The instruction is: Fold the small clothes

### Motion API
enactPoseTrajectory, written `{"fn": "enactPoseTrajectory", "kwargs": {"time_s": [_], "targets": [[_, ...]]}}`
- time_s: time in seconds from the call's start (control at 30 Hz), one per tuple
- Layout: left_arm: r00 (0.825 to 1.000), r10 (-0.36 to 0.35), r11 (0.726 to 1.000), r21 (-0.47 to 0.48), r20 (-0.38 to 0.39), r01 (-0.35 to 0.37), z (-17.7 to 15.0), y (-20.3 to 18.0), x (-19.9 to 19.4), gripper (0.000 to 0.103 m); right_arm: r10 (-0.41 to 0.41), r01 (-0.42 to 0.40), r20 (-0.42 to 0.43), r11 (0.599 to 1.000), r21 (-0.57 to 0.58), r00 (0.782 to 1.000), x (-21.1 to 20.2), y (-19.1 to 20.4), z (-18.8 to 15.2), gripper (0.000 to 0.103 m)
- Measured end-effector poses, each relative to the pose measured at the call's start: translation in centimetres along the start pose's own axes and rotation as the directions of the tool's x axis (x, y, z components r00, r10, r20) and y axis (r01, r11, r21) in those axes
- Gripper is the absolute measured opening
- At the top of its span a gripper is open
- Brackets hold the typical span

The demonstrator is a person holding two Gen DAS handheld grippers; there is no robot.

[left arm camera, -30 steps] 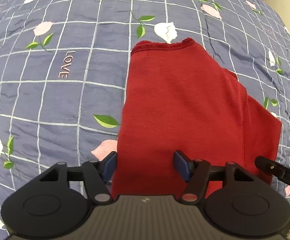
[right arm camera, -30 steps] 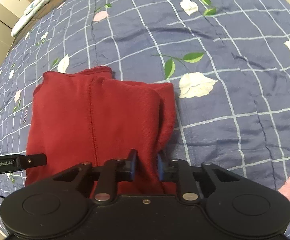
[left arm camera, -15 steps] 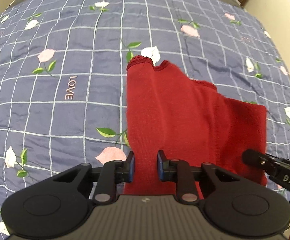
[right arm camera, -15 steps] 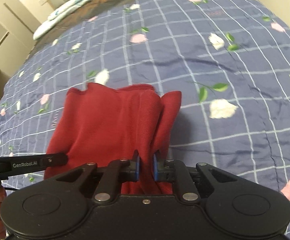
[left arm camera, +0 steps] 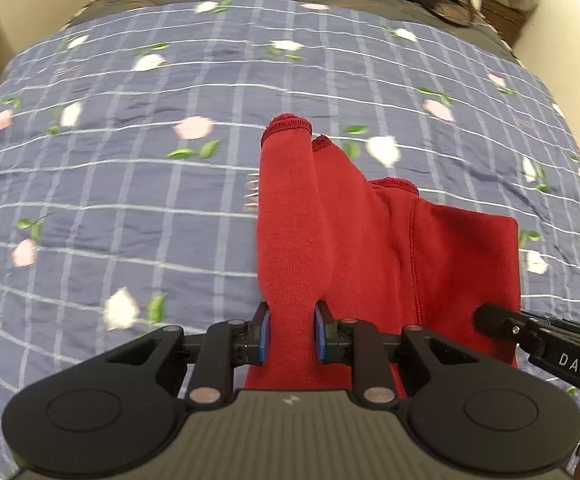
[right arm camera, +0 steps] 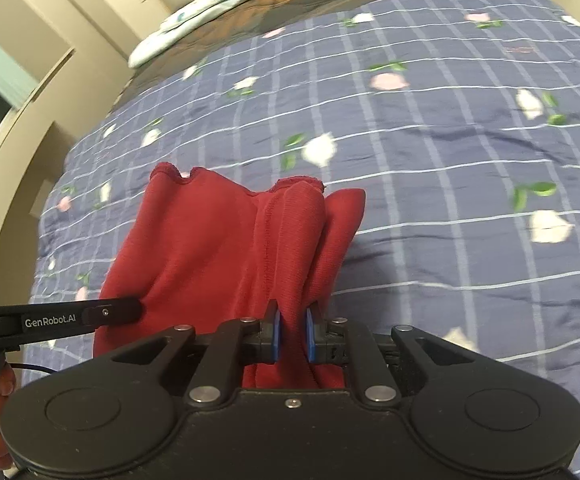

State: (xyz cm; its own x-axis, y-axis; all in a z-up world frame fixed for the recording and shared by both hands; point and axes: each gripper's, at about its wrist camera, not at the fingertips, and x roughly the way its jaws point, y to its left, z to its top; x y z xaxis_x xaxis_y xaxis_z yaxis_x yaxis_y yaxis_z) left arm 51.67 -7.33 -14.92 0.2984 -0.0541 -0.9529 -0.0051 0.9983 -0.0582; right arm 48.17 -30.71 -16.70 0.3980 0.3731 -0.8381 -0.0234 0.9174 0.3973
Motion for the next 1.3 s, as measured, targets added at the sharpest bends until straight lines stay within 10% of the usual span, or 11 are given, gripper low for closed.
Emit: {"fn": "enactPoseTrajectory", "kwargs": {"time_s": [0.6,0.9,1.3], "targets": [[0.993,0.021,1.0,-0.004,-0.12,-0.022,-4.4,5.4,4.1,0.028,-0.142,0.147,-0.116,0.989,0.03,0.983,3.6,2.9,-4.9,0.019],[0.99,0.049,0.998,0.05,-0.136,-0.042,-4.3,4.9,5.4,0.033,-0.2,0.207,-0.117,0.977,0.047,0.973,3.2,2.3,-5.4,0.044],[0.991,0.111,0.994,0.026,-0.079,-0.11,-5.3,4.9,2.5,0.071,-0.168,0.169,-0.04,0.985,0.016,0.985,0.1,2.9,-6.6,0.086]]}}
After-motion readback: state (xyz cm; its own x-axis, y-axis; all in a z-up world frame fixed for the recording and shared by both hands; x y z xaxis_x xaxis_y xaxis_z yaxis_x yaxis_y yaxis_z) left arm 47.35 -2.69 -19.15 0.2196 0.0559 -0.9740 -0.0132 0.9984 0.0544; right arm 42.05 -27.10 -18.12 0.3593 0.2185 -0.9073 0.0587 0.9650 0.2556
